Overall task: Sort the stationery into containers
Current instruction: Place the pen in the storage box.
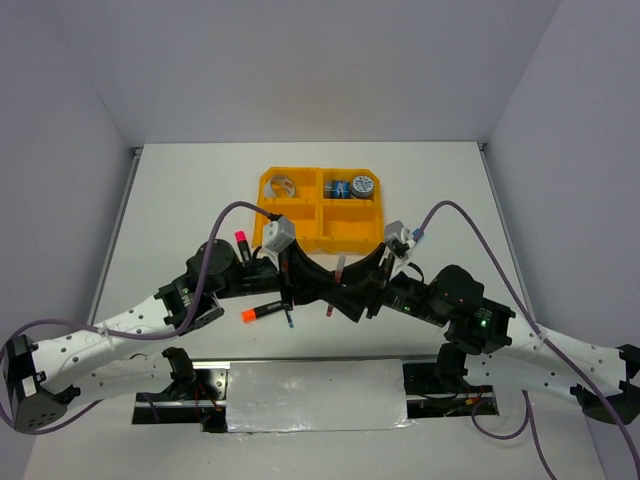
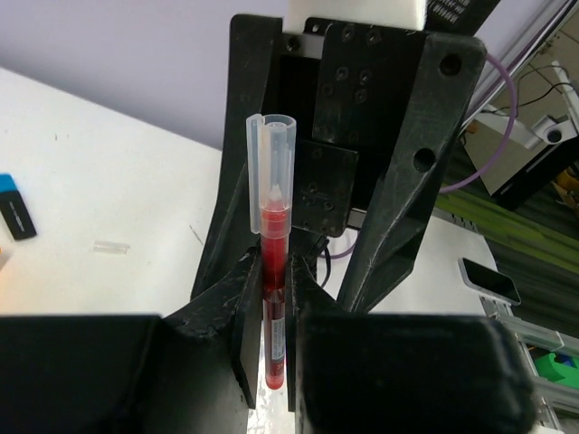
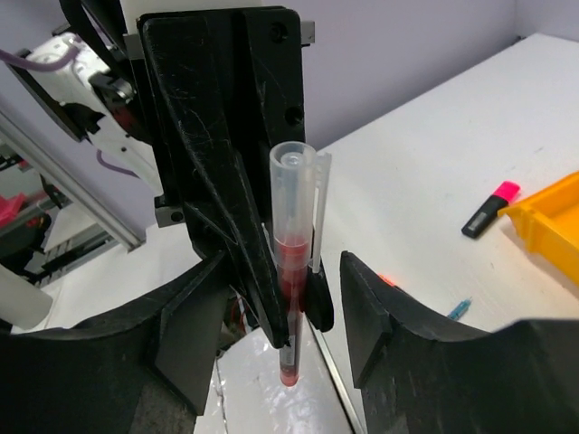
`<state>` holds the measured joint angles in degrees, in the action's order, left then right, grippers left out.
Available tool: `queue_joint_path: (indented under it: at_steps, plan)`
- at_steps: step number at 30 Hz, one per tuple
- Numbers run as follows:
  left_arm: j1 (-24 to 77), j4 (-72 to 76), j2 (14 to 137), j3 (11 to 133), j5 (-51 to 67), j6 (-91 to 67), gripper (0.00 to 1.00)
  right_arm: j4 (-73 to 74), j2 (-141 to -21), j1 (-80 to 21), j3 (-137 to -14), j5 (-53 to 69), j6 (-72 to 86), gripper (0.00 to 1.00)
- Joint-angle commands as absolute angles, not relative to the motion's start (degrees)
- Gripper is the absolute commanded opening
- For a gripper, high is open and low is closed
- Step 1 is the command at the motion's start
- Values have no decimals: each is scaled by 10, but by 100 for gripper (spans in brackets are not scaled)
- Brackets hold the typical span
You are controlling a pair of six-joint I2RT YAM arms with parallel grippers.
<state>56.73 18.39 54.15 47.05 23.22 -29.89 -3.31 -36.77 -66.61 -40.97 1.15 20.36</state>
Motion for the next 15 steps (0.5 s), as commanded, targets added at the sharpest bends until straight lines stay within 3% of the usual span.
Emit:
queue_joint_path:
  at_steps: [1,4,11,15]
  plan:
    - [571,217,548,495,245,-286,0,-52,-355,-671,-407,6,200,57]
    - [571,213,551,492,228,-287,0,-47,-345,-671,-413,10,193,51]
    - [572,227,523,491,164,-296,0,-51,-359,-671,-375,54,203,79]
    - [572,231,516,501,156,-295,0,-71,-352,-671,-344,58,214,79]
